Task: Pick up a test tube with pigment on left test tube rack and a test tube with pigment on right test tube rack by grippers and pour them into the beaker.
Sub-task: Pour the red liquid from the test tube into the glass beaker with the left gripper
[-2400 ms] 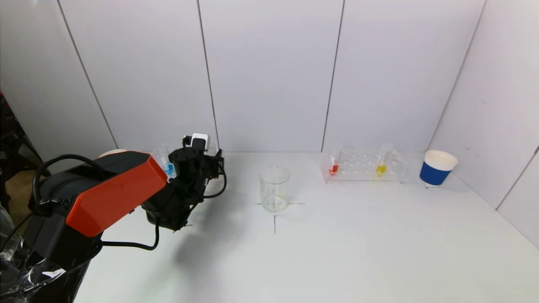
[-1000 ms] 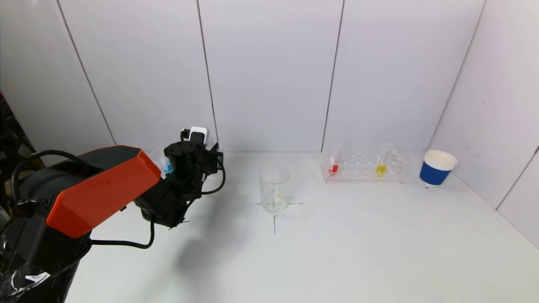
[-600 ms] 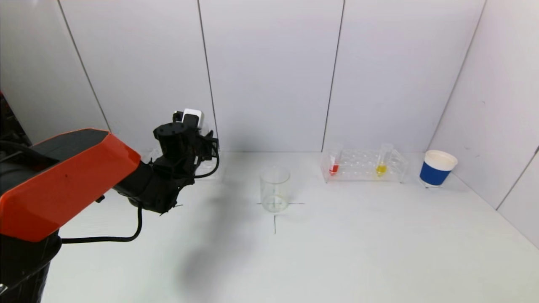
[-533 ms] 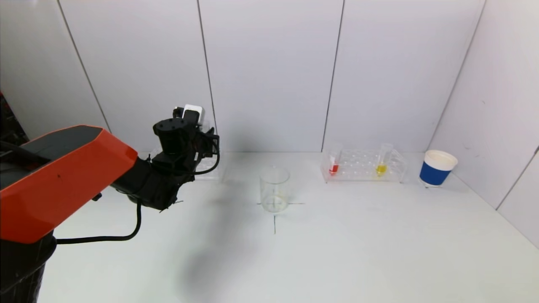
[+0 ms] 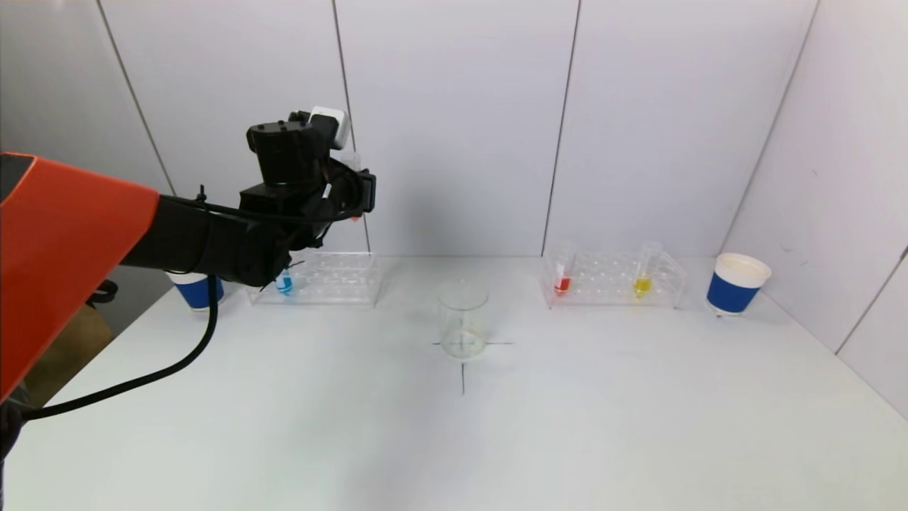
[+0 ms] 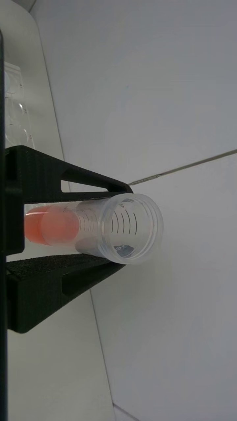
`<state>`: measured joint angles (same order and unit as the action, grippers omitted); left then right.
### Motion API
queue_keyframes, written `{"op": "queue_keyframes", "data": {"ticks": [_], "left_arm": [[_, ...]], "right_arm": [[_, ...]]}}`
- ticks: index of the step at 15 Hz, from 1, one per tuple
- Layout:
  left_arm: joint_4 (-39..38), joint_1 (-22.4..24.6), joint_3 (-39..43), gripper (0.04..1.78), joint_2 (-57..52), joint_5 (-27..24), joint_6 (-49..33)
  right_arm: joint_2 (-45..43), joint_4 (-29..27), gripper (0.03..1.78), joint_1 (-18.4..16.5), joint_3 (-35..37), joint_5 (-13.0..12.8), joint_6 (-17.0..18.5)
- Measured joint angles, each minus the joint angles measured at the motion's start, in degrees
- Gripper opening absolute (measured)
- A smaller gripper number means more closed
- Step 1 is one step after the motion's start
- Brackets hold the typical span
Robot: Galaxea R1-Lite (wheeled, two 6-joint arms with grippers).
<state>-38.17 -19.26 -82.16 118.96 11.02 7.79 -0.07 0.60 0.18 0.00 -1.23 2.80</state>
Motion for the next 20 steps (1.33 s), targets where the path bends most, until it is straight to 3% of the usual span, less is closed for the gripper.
{"op": "queue_keyframes", "data": {"ticks": [4, 12, 15, 20], "left_arm": [[10.4, -1.0, -3.8, 0.46, -2.2, -6.4, -0.5], [22.5, -1.2, -5.0, 0.46, -6.4, -37.5, 0.6], [27.0, -1.0, -6.0, 0.46, -6.2, -46.9, 6.4], [33.9, -0.8, -7.6, 0.46, -3.5, -52.7, 24.7]], "right_arm": [[0.0, 0.0, 1.77, 0.0, 0.0, 0.0, 0.0], [0.0, 0.0, 1.77, 0.0, 0.0, 0.0, 0.0], [0.0, 0.0, 1.77, 0.0, 0.0, 0.0, 0.0], [0.0, 0.0, 1.77, 0.0, 0.0, 0.0, 0.0]]}}
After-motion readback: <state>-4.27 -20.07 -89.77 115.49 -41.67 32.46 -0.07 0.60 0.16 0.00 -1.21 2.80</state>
